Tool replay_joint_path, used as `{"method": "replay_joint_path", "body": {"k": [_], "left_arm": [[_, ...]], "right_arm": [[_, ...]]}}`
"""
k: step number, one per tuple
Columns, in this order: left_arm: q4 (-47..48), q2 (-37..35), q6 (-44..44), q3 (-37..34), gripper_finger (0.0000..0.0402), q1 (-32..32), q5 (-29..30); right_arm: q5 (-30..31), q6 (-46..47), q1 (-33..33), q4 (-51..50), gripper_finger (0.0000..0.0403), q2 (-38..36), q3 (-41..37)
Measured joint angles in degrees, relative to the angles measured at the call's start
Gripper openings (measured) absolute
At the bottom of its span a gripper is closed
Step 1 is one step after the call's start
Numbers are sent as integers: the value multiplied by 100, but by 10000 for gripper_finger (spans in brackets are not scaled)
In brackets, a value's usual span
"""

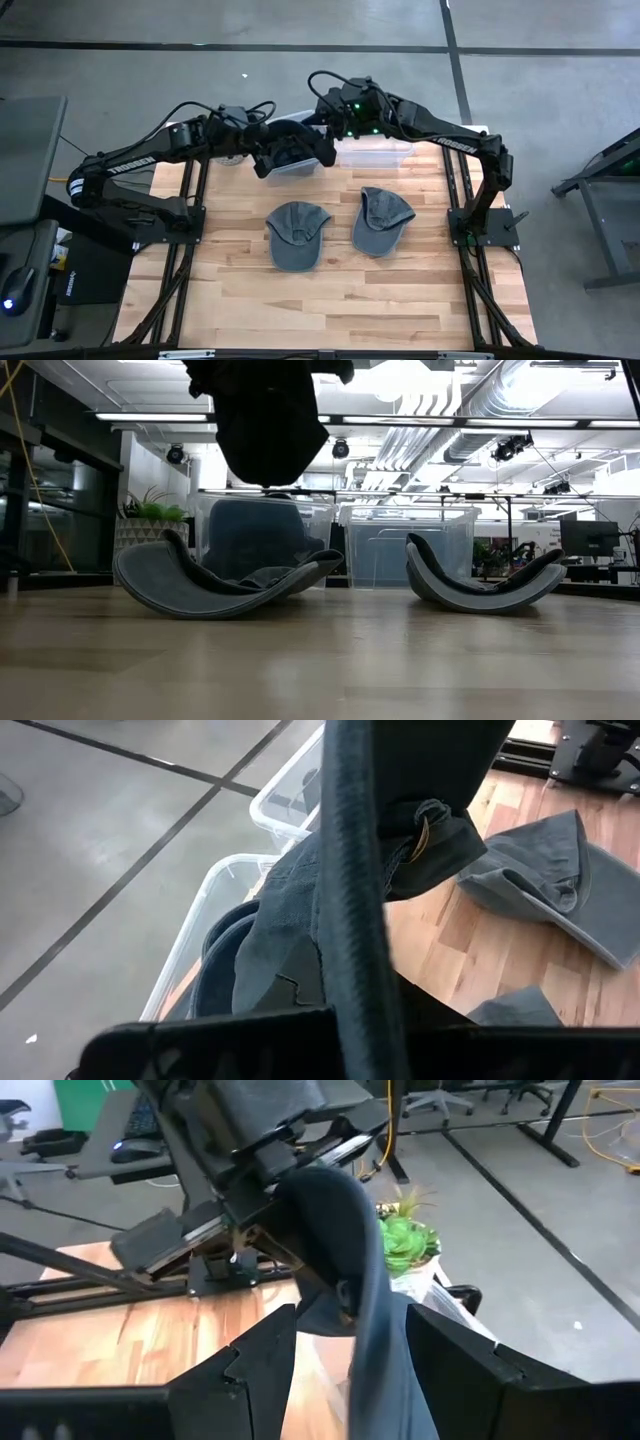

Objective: Pick & Place hat
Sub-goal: Put the dark blue cap into the left transparent bin

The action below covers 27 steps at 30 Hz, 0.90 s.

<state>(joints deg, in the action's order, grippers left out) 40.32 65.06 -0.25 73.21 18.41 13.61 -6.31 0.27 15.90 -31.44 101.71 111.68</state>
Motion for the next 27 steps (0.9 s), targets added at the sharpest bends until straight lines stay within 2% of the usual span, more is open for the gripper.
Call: {"method": "replay_joint_path", "body": {"k": [13, 27], "left_arm": [[-119, 0, -6, 0, 0, 0, 90], [-326, 0, -46, 0, 0, 0, 120]], "right_arm": [[168, -74, 47, -445, 186, 51, 2], [182, -656, 11, -740, 186, 271, 2]]}}
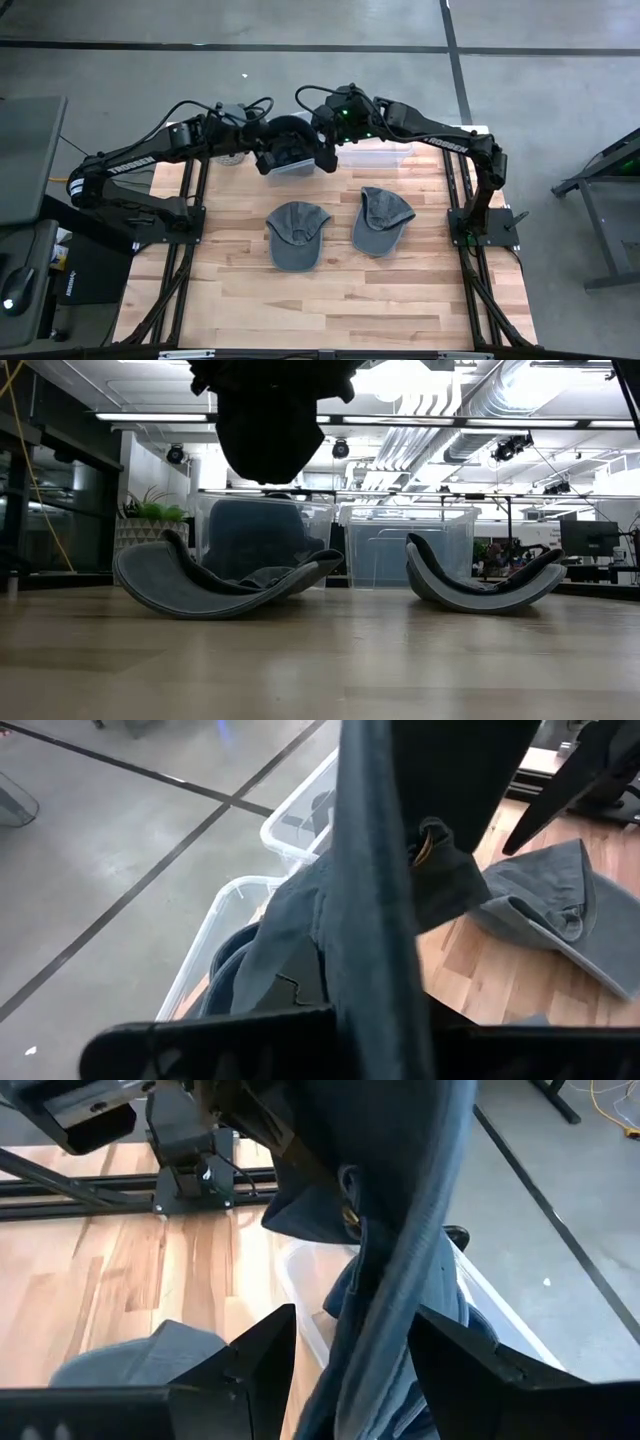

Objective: Pick & Place hat
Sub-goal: Put the dark blue cap into the left transparent bin

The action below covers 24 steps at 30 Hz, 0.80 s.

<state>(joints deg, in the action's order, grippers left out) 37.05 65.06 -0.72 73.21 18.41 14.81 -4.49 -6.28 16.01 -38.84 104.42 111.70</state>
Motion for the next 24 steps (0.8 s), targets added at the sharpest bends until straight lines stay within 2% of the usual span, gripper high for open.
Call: {"method": "replay_joint_path", "body": {"k": [14, 24], "left_arm": [[-168, 0, -214, 0, 0, -7, 200], [-428, 0, -249, -2, 0, 2, 57]], "right_arm": [[-424, 369, 2, -199, 186, 59, -2], [-18, 336, 4, -18, 186, 57, -2]]}}
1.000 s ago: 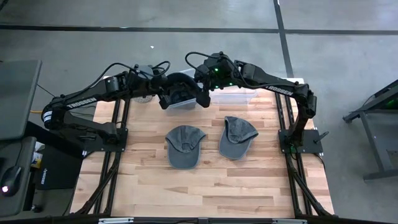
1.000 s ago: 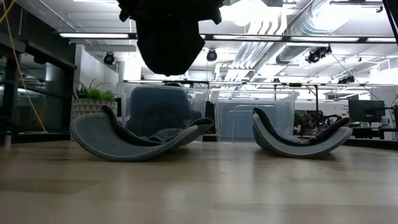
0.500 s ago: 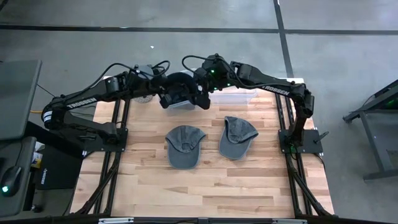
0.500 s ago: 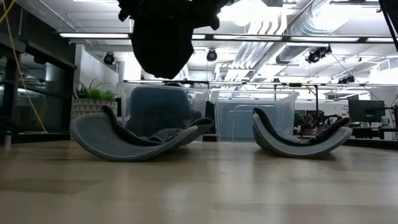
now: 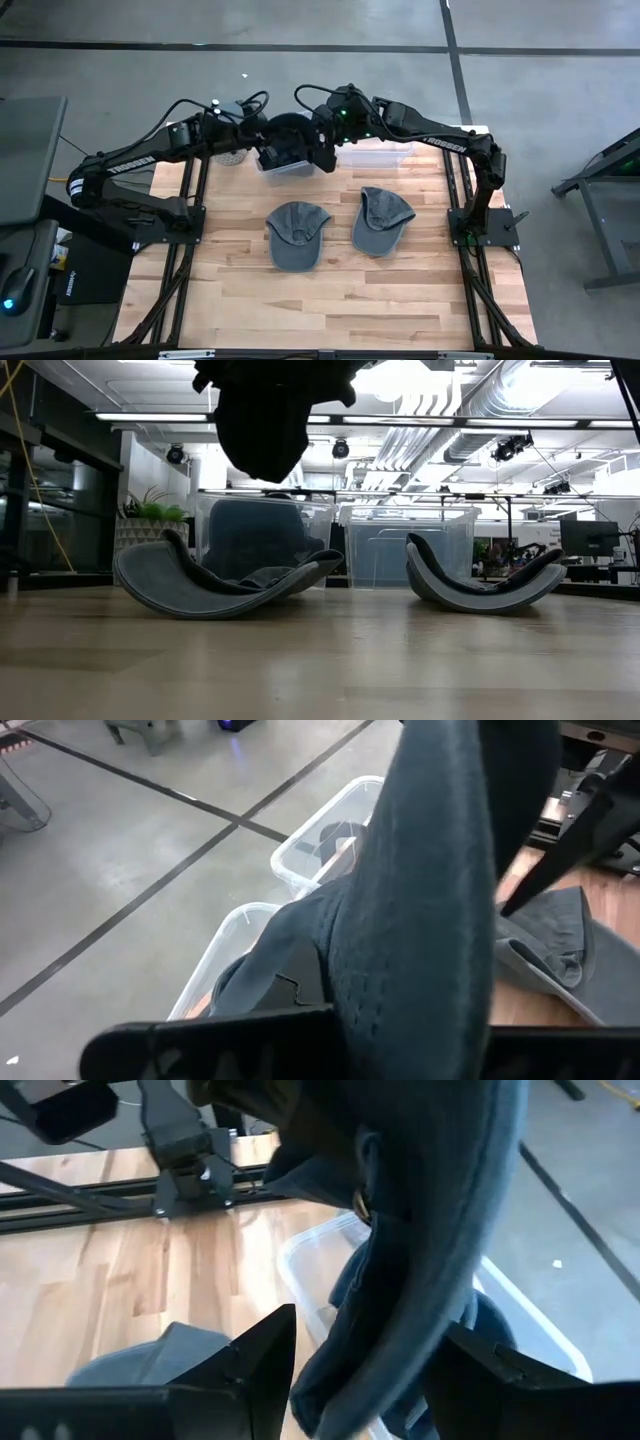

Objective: Pick & Place hat
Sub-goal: Put the dark blue cap into the left transparent bin

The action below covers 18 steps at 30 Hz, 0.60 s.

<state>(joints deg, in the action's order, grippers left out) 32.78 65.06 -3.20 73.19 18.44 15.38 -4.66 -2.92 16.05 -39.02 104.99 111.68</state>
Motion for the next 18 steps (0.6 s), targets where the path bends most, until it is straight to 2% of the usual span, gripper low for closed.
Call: {"method": "replay_joint_path", "body": {"k": [4, 7, 14, 18], "left_arm": [[9, 0, -8, 2, 0, 0, -21], [20, 0, -9, 2, 0, 0, -39], [63, -2, -28, 2, 0, -7, -112], [40, -1, -25, 2, 0, -7, -114]], "right_arm": [[259, -21, 0, 35, 173, 0, 0], [273, -10, 20, 42, 145, 0, 0], [361, -27, 92, 62, 19, 0, -2], [354, -87, 109, 90, 16, -2, -2]]}}
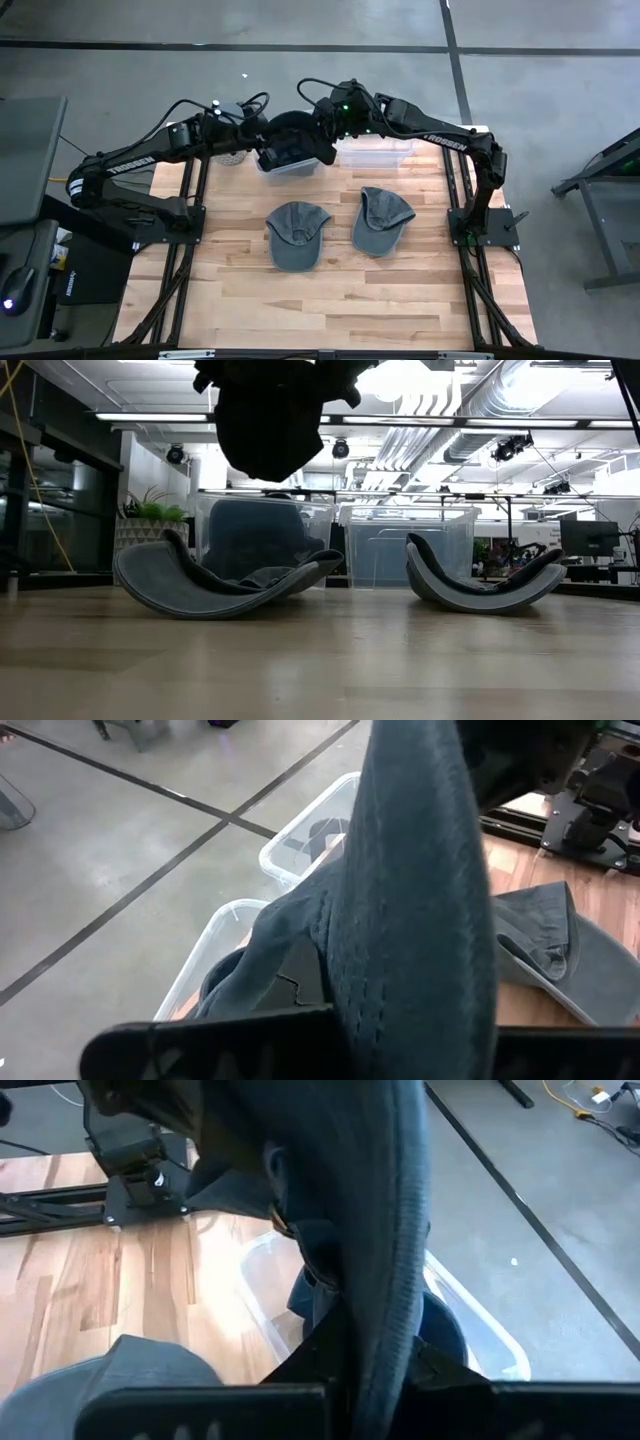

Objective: Pick & Place hat
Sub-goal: Put the dark blue cap into the left transparent bin

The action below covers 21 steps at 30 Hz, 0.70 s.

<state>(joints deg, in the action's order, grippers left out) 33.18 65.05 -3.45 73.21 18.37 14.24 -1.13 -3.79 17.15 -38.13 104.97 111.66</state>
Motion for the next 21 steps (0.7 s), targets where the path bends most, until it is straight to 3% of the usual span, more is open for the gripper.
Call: {"method": "replay_joint_path", "body": {"k": [11, 16, 21], "left_arm": [[-27, 3, 230, 0, 16, 0, -98], [-68, -8, 493, 0, 89, -4, -254], [-74, -273, 630, 7, 186, -4, -20]], "right_arm": [[69, -129, 11, -17, 3, -7, 0], [15, -125, 118, -70, 2, -5, 0], [-29, -170, 299, -177, 1, -4, 0]]}}
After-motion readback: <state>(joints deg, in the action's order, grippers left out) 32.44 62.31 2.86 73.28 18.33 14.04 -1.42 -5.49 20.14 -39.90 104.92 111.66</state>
